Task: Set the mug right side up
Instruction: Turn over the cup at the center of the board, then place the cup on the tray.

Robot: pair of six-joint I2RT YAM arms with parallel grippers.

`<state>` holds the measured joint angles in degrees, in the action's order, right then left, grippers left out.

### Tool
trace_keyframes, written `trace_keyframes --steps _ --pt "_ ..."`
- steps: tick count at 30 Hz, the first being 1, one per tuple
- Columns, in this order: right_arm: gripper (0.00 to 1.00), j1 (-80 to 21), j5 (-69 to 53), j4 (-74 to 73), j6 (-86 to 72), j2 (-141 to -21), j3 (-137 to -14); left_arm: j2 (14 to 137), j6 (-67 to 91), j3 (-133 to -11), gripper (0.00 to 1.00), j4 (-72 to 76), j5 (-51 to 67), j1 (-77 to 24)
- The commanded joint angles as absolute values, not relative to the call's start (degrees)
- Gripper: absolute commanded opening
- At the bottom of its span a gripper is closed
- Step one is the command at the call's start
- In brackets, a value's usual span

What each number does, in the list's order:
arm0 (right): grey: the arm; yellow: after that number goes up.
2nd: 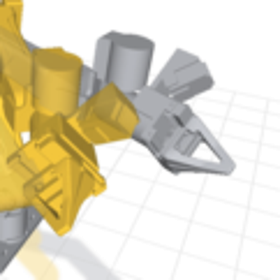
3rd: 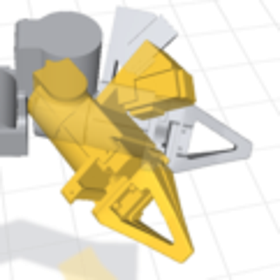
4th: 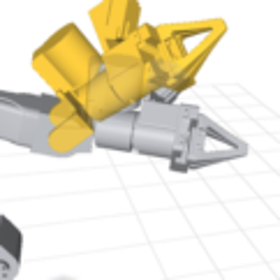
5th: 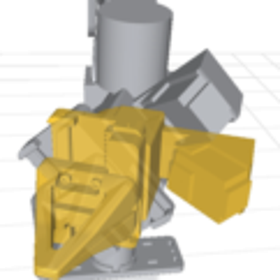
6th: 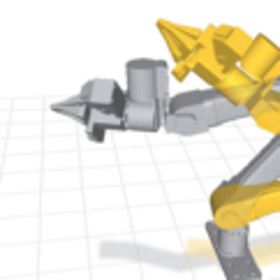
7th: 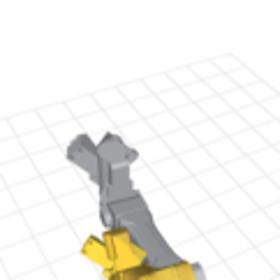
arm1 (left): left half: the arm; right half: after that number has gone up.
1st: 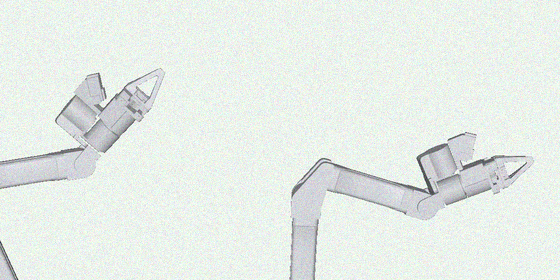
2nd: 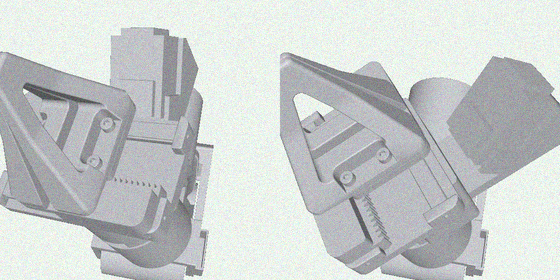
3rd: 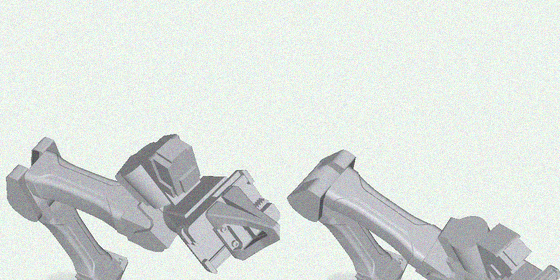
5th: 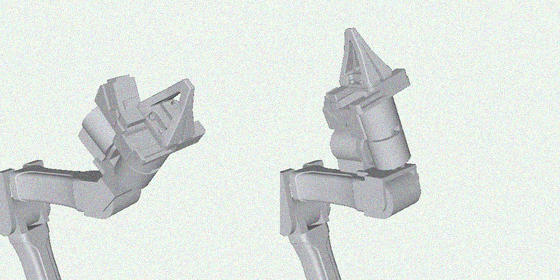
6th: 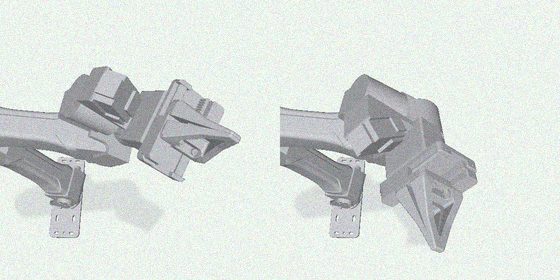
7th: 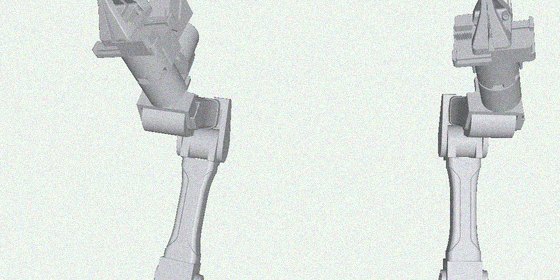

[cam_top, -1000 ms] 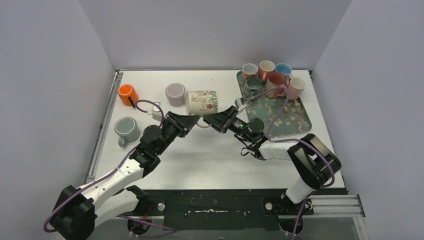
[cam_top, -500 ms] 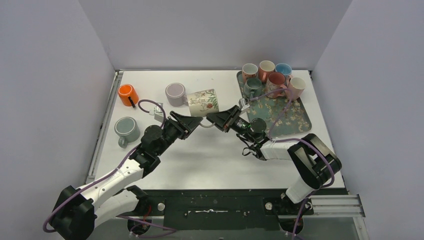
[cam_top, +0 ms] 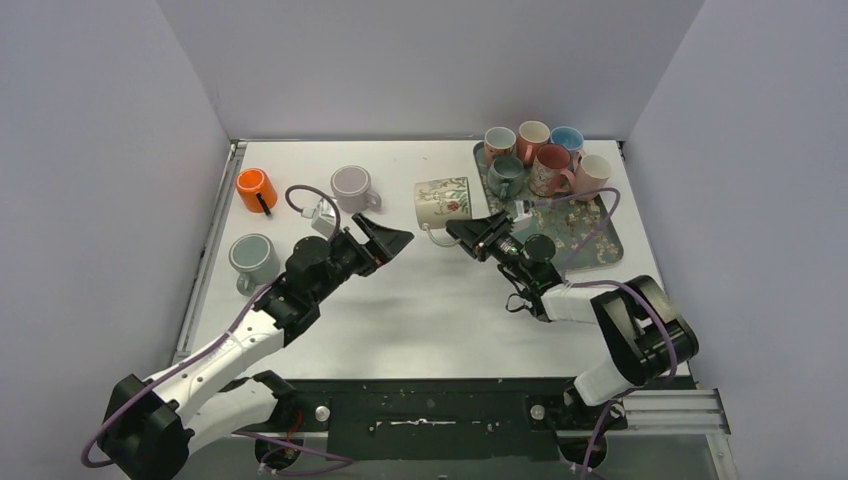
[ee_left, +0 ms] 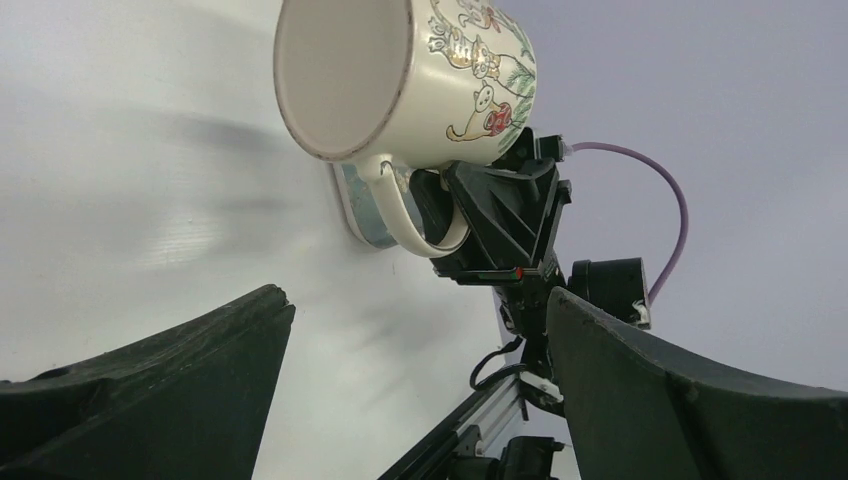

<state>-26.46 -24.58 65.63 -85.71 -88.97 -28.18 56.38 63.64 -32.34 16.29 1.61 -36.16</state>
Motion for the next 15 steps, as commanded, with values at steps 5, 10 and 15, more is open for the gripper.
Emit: trace_keyframes --steps 5,10,15 --pt "0.00 -16.34 -23.95 59.80 -74.85 -73.53 -27.00 59.25 42.50 -45.83 0.97 -2.22 0.48 -35.29" --pt "0.00 -9.92 -23.78 43.95 -66.11 -65.54 -27.09 61.88 32.27 -50.96 0.97 -11.55 -2.88 -33.56" --pt "0.00 -5.01 -19.65 25.14 -52.42 -59.00 -31.90 61.68 24.66 -51.01 0.97 -13.12 -6.91 -32.89"
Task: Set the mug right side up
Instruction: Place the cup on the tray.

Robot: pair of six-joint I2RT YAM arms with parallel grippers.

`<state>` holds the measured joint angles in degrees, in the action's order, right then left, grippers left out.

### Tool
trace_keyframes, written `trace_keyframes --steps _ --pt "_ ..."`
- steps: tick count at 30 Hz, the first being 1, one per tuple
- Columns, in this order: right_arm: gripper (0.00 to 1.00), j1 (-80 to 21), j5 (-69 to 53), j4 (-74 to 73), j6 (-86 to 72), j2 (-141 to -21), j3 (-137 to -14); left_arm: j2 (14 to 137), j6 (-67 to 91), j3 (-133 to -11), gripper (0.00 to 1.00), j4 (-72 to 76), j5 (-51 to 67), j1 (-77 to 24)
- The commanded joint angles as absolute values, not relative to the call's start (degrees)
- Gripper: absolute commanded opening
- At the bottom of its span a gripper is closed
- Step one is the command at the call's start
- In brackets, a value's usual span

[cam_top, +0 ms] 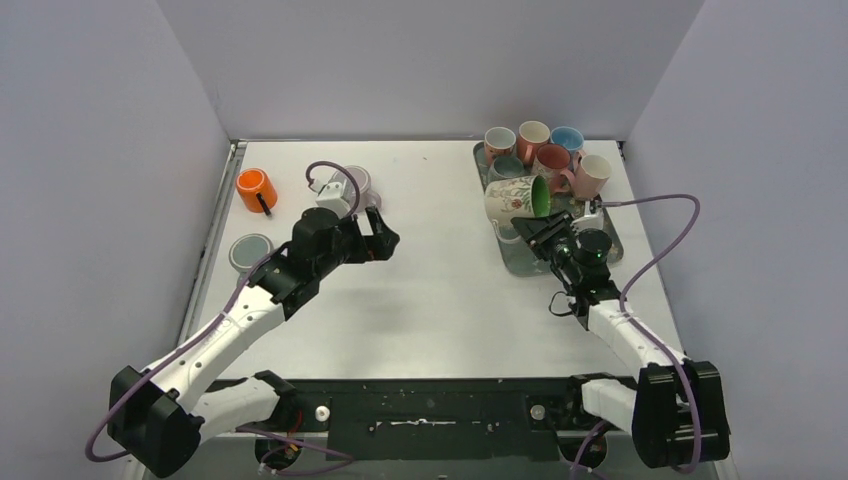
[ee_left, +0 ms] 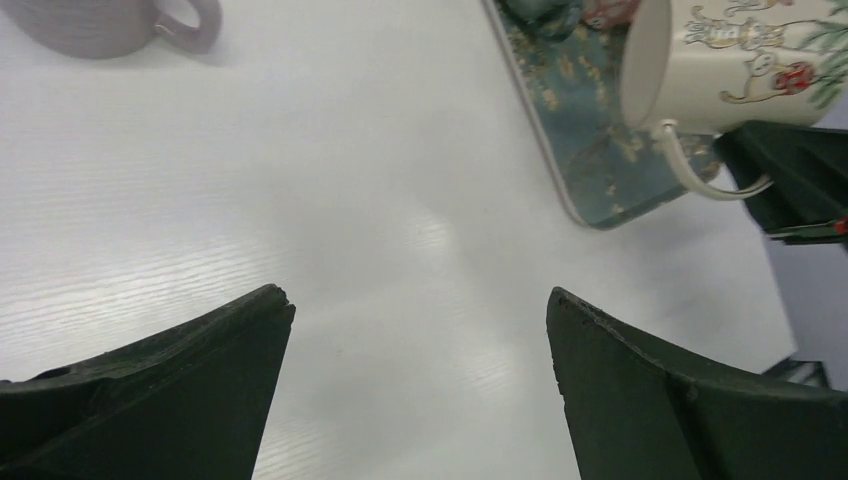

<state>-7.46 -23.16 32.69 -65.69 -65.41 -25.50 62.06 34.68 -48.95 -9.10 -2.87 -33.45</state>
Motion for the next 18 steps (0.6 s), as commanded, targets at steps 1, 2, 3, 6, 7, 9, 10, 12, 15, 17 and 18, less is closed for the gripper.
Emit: trace_keyframes --steps 1,2,3,6,7,9,10,12,15,17,18 --pt "0.00 -4.61 -18.05 21.75 -49.88 -58.11 -33.03 61.33 23.34 -50.46 0.97 -12.66 -8.36 -32.81" --pt "0.00 -4.06 -16.70 18.64 -47.55 -57.34 -34.00 60.85 22.56 -49.64 0.97 -12.09 -10.43 -32.74" --pt "0.00 -3.68 -15.35 16.25 -44.99 -56.85 -35.00 60.33 21.99 -48.74 0.97 -11.12 -12.53 -32.63" --pt "0.00 -3.11 -10.08 9.14 -37.79 -56.83 -38.13 59.13 19.17 -45.80 0.97 -8.55 -15.03 -32.19" --pt "0.00 -2.96 -8.10 7.41 -35.76 -57.31 -38.91 59.06 18.62 -45.12 0.97 -8.20 -15.38 -32.11" --pt "0.00 -2.64 -4.68 5.30 -32.02 -58.60 -39.95 59.34 18.29 -44.92 0.97 -8.16 -15.23 -31.87" --pt "0.00 -2.38 -3.45 4.97 -30.07 -59.36 -40.26 59.59 18.16 -44.96 0.97 -8.17 -14.76 -31.76" --pt "0.00 -1.91 -1.67 5.34 -26.37 -60.72 -40.47 60.07 17.90 -45.21 0.97 -8.52 -13.67 -31.56" --pt "0.00 -1.60 -0.79 7.13 -19.97 -62.96 -40.72 60.29 17.68 -45.13 0.97 -8.70 -12.87 -31.47" --pt "0.00 -1.52 -0.61 8.63 -15.81 -64.27 -40.62 60.14 17.67 -44.77 0.97 -8.65 -12.16 -31.38" --pt "0.00 -1.50 -0.24 9.63 -14.01 -65.10 -40.13 60.07 17.67 -44.62 0.97 -8.57 -11.61 -31.38"
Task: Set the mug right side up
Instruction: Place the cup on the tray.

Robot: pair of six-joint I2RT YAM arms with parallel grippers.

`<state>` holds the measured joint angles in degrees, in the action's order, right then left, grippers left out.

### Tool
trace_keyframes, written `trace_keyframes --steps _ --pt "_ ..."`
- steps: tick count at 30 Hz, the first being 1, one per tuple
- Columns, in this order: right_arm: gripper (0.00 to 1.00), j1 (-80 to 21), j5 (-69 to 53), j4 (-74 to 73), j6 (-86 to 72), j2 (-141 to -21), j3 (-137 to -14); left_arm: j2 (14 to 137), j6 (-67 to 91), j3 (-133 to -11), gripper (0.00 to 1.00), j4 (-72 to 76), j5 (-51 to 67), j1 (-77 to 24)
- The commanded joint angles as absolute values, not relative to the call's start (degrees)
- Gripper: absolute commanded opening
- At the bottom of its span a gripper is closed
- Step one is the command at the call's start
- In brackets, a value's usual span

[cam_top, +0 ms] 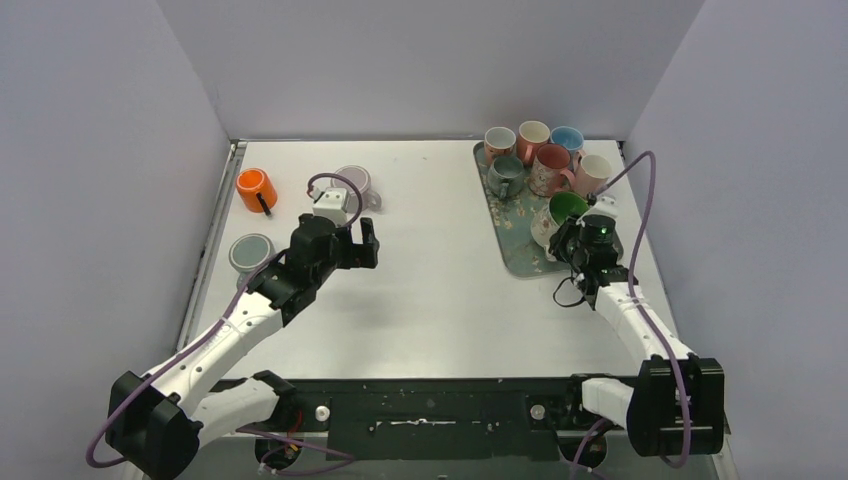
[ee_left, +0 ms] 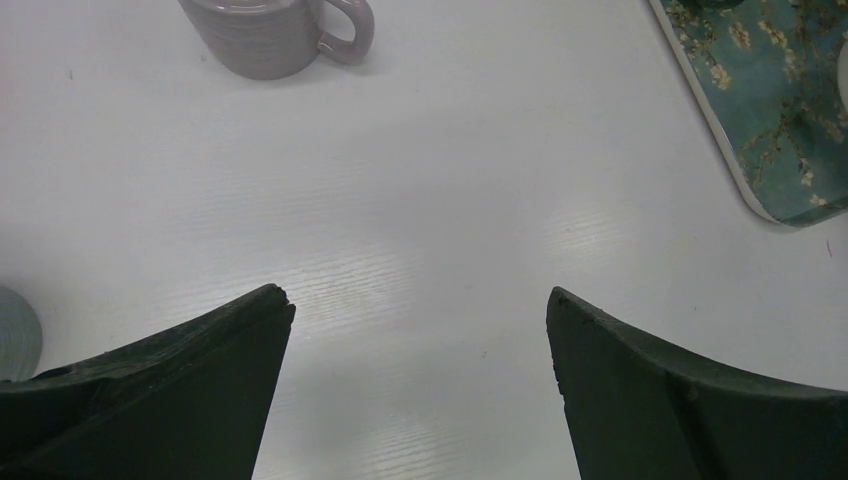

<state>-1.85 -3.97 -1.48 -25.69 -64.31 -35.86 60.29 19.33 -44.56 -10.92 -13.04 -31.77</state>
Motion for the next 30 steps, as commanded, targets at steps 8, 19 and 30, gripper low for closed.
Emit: trace_keyframes --steps 8,19,30 --pt "0.00 -0.15 6.02 15.32 -2.69 -69.99 -38.91 60.03 17.50 -44.42 0.97 -8.10 -9.65 -31.11" --pt "0.09 6.26 -2.27 16.88 2.35 -77.19 -41.33 59.17 16.79 -44.08 0.97 -8.62 -10.44 -31.29" --pt "0.35 8.99 -0.26 12.68 2.84 -78.55 -43.58 59.25 16.79 -44.10 0.97 -8.53 -10.37 -31.14"
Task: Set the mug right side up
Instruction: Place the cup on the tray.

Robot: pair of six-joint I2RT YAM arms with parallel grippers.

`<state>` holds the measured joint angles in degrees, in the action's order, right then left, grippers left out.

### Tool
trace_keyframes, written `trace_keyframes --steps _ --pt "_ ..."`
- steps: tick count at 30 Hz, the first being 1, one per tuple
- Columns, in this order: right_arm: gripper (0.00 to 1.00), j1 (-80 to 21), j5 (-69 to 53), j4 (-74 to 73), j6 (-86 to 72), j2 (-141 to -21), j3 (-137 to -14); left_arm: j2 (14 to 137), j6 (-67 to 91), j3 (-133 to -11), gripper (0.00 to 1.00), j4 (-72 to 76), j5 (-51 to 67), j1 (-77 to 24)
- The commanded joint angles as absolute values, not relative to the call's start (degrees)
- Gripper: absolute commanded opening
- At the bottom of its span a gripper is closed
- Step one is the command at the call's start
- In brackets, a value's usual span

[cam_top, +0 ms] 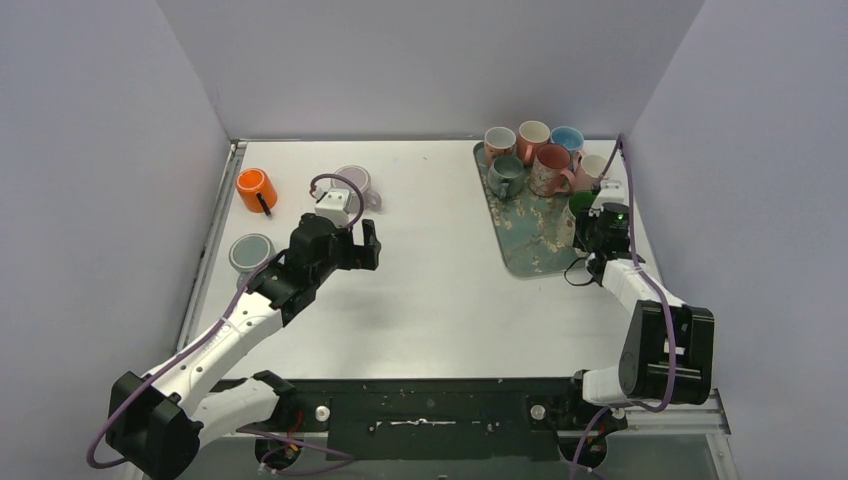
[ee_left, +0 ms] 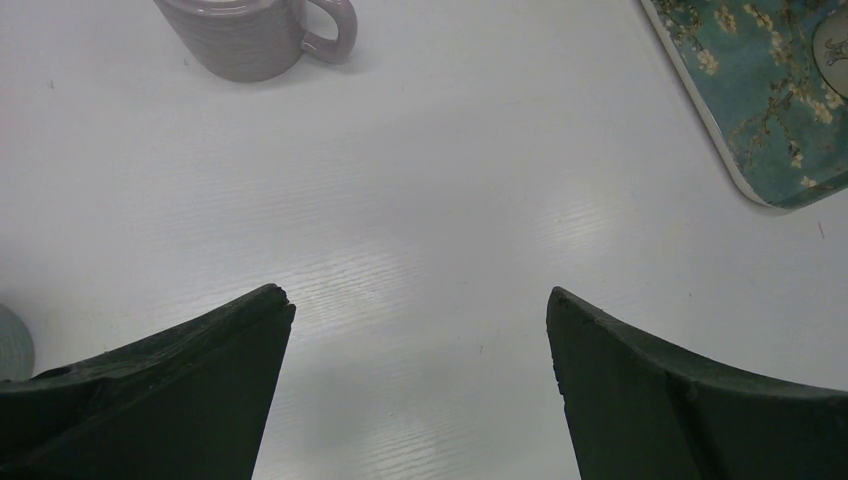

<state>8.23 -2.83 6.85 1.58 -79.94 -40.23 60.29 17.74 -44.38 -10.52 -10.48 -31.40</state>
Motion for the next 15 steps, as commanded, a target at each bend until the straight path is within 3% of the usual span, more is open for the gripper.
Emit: trace_keyframes --steps 1,15 --pt "0.36 9.09 -0.18 12.41 2.85 -78.82 -43.82 59.24 16.83 -44.13 0.97 -8.53 -10.44 -31.12" --pt "0.32 10.62 4.70 10.70 4.30 -81.75 -47.86 59.15 16.85 -43.98 0.97 -8.61 -10.82 -30.72"
